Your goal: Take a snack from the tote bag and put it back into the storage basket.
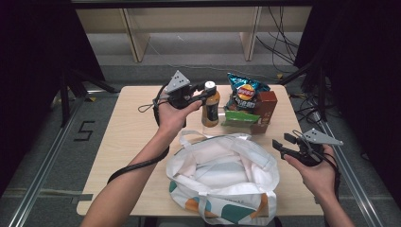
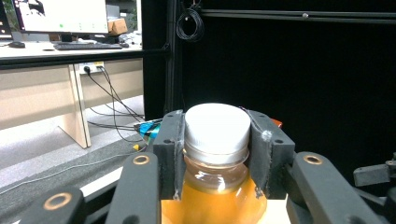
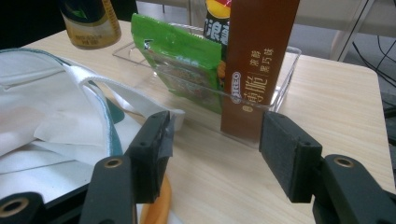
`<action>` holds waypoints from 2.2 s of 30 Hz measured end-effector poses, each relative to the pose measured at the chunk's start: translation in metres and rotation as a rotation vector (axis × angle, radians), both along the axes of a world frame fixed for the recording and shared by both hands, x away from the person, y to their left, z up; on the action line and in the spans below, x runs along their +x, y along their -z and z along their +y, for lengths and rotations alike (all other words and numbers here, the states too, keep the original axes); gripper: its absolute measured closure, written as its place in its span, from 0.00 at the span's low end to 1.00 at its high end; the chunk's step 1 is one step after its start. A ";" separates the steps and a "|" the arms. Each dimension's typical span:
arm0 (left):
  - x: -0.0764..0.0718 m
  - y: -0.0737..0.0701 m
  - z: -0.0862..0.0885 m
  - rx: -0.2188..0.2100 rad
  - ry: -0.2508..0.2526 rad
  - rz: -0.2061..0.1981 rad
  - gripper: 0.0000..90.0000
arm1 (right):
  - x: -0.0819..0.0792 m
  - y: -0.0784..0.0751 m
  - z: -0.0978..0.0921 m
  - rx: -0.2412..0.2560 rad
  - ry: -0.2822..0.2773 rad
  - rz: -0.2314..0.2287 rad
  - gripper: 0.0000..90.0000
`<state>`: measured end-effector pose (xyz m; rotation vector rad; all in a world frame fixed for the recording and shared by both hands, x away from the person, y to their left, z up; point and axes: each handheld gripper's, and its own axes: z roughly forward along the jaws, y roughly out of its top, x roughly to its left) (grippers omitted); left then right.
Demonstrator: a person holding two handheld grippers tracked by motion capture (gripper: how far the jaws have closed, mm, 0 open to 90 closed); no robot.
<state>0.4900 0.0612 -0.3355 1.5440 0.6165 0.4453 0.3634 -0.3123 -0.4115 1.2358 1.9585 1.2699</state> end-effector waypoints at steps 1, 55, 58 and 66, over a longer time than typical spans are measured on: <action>0.000 0.000 -0.001 0.001 -0.001 0.000 0.66 | 0.000 0.000 0.000 0.004 0.002 0.008 0.49; 0.038 0.013 -0.006 0.034 -0.077 0.020 0.66 | 0.001 0.003 0.000 -0.015 -0.024 -0.011 0.49; 0.039 0.014 -0.007 0.032 -0.077 0.021 0.66 | 0.001 0.003 0.000 -0.025 -0.021 -0.009 0.49; 0.042 0.016 -0.010 0.045 -0.080 0.025 0.66 | 0.001 0.004 0.000 -0.013 -0.024 -0.012 0.49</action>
